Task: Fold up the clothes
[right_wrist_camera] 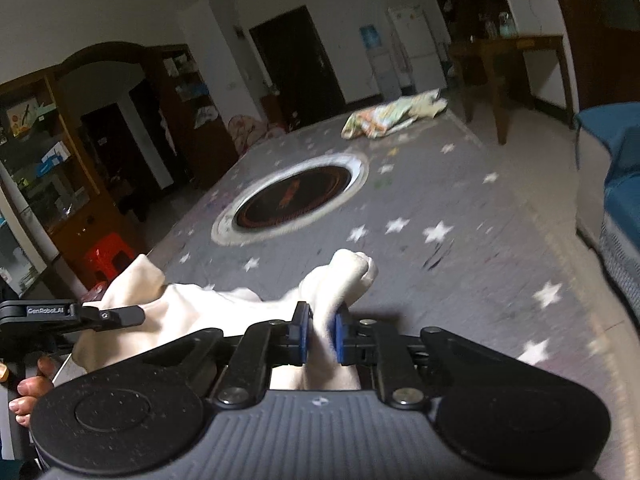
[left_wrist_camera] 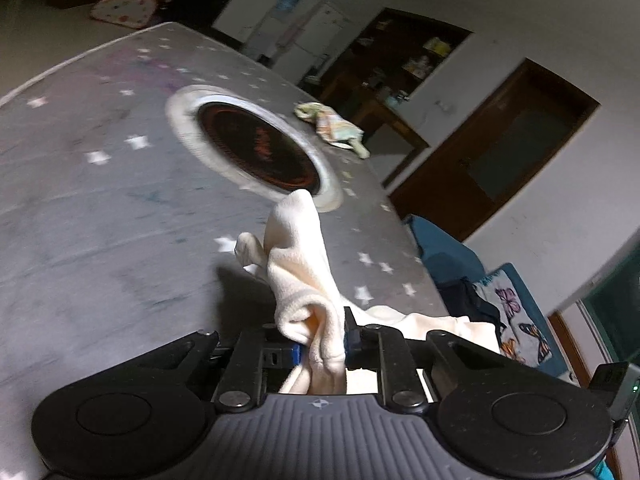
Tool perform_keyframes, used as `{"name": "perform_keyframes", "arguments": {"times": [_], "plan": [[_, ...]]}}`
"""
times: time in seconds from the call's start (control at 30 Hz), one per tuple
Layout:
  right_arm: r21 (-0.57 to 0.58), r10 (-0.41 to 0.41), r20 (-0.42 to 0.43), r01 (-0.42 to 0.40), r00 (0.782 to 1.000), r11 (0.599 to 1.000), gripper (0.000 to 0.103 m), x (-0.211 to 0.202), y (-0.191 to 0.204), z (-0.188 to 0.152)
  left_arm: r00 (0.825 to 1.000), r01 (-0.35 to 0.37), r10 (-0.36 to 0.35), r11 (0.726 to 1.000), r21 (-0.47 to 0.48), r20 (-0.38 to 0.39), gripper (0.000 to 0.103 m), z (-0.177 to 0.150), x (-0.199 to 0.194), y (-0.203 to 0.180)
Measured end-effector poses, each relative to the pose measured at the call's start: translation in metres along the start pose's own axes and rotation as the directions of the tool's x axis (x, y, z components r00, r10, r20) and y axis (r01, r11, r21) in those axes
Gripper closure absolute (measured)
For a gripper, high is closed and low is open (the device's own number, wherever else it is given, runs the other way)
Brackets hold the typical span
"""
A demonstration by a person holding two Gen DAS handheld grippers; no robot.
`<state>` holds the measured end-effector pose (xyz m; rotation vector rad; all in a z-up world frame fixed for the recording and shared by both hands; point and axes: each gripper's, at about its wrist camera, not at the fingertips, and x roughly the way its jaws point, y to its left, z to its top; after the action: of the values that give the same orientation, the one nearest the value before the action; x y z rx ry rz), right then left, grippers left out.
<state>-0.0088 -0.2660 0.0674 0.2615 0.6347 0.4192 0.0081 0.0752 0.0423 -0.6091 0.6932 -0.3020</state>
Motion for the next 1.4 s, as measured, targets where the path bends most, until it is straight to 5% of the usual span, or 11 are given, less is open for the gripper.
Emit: {"name": "perform_keyframes", "arguments": {"times": [0.3,0.57,0.83,1.0,1.17,1.27,1.4], "plan": [[-0.024,-0.150,0.073,0.152,0.986,0.988,0.092,-0.041,-0.032,0.021,0.994,0.105,-0.103,0.994,0.043,-0.047,0.084,0.000,0.055,-0.047],[0.014,-0.273,0.048,0.272,0.961,0.962,0.098,-0.050,-0.071,0.008,0.992,0.074,-0.069,0.996,0.045,-0.108,0.083,-0.020,0.089,-0.051],[0.048,-0.330,0.013,0.329,0.944,0.943,0.082,-0.042,-0.087,-0.004,0.992,-0.052,0.058,0.997,0.054,-0.111,0.054,-0.019,0.085,-0.031],[0.030,-0.296,0.041,0.295,0.954,0.955,0.067,-0.038,-0.078,0.004,0.991,-0.131,0.135,0.984,0.121,-0.026,0.047,-0.016,0.069,-0.036],[-0.021,-0.235,0.015,0.235,0.972,0.972,0.061,-0.017,-0.063,0.005,0.990,-0.122,0.104,0.967,0.225,0.090,0.049,-0.016,0.051,-0.061],[-0.030,-0.220,-0.002,0.220,0.975,0.975,0.061,-0.003,-0.060,0.004,0.998,-0.026,0.010,0.970,0.240,0.068,0.050,-0.016,0.053,-0.070],[-0.023,-0.210,-0.026,0.209,0.977,0.978,0.061,0.009,-0.062,0.003,1.000,0.013,-0.015,0.976,0.218,0.005,0.050,-0.012,0.077,-0.071]]}}
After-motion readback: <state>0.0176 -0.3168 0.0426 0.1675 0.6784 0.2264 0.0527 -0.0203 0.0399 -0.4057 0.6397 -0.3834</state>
